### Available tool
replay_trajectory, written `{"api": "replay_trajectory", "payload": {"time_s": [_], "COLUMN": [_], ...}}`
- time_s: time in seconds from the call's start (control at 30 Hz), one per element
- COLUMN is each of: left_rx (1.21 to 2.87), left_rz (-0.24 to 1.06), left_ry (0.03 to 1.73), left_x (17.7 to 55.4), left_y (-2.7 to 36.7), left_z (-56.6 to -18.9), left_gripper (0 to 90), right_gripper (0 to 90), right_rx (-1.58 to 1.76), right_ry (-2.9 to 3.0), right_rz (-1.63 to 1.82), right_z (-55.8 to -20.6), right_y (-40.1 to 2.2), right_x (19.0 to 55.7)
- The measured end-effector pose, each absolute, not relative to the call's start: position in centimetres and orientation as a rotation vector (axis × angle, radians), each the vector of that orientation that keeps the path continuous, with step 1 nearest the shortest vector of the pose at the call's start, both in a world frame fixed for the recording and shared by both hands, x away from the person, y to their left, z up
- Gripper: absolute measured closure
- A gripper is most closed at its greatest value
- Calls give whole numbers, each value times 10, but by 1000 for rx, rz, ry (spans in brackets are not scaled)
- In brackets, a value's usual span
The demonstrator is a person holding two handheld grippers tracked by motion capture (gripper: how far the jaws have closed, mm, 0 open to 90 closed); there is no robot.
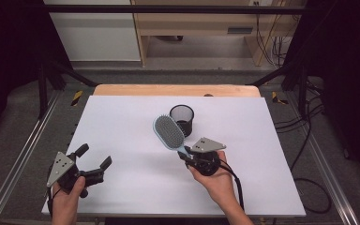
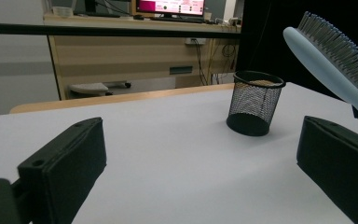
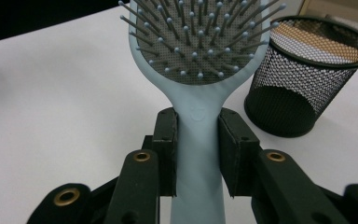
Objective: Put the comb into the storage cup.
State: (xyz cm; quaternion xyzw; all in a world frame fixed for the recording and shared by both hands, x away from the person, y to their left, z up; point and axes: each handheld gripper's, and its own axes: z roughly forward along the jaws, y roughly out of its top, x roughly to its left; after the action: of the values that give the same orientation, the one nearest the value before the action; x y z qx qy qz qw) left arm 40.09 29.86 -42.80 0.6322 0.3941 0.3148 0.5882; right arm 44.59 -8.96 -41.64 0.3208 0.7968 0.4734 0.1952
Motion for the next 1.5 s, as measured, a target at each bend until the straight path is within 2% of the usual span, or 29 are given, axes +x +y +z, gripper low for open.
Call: {"api": "replay_trajectory", "payload": {"time_s": [0.63, 1.03, 1.5], "left_rx": [1434, 1508, 1508], "left_rz": [629, 605, 556], "left_ry": [798, 724, 724], "left_x": [425, 445, 455], "left_y": [236, 189, 173], "left_z": [-386, -362, -360], "left_gripper": [12, 10, 11], "right_gripper": [700, 700, 700], "right_rx": [908, 939, 938], "right_ry": [2160, 2104, 2047], "right_rz": [1401, 1441, 1472], "right_z": [-421, -419, -419], "right_y": [-88, -93, -93], "right_x": [443, 444, 443]}}
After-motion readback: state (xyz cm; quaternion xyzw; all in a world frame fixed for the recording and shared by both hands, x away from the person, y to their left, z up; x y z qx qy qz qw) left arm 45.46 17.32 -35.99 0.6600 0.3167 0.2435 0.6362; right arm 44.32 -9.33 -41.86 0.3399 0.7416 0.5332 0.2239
